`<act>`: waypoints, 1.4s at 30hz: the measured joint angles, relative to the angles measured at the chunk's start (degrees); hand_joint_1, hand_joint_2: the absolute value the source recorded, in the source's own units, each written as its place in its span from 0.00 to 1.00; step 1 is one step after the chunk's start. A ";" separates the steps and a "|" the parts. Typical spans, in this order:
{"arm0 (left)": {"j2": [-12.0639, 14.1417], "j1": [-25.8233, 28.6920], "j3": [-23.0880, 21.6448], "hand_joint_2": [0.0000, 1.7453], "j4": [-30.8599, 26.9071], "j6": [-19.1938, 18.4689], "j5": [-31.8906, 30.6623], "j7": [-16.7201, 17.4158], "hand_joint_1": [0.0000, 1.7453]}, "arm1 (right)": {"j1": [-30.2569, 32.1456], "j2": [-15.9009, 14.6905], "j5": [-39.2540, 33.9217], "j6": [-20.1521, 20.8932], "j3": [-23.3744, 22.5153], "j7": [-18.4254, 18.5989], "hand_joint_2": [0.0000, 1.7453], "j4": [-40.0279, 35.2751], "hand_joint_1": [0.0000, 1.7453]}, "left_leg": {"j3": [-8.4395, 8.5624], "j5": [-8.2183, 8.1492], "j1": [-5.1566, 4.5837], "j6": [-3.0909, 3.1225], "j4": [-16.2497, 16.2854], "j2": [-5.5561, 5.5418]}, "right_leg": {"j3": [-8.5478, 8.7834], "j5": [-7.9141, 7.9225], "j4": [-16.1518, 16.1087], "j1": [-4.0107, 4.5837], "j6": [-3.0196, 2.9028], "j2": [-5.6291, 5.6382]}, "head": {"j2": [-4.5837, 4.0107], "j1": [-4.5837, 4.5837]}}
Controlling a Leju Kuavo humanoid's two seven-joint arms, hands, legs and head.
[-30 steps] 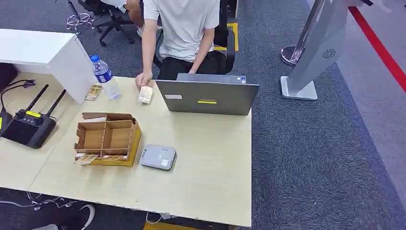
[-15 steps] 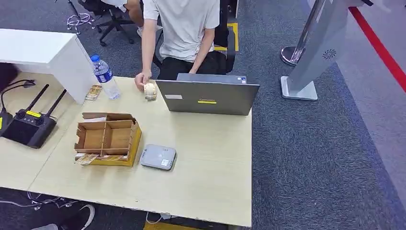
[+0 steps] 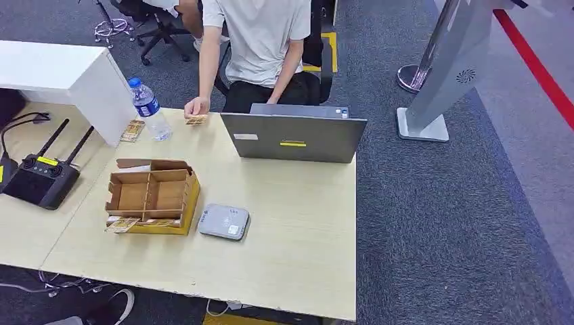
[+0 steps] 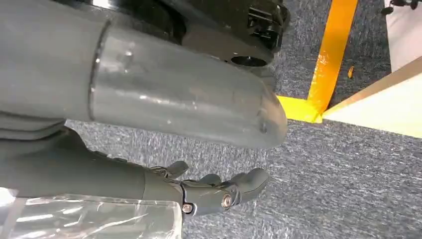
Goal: Pass the card to the sensor for recognition and then transmit it.
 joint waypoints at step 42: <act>0.15 -16.27 -35.28 1.00 -45.97 12.43 -45.03 6.77 0.00 | -1.32 2.08 8.03 -1.44 -4.44 1.38 0.00 1.23 0.00 | 0.04 0.29 0.01 -0.11 0.01 0.05 | -0.07 0.32 0.02 0.01 -0.09 0.08 | 0.00 0.00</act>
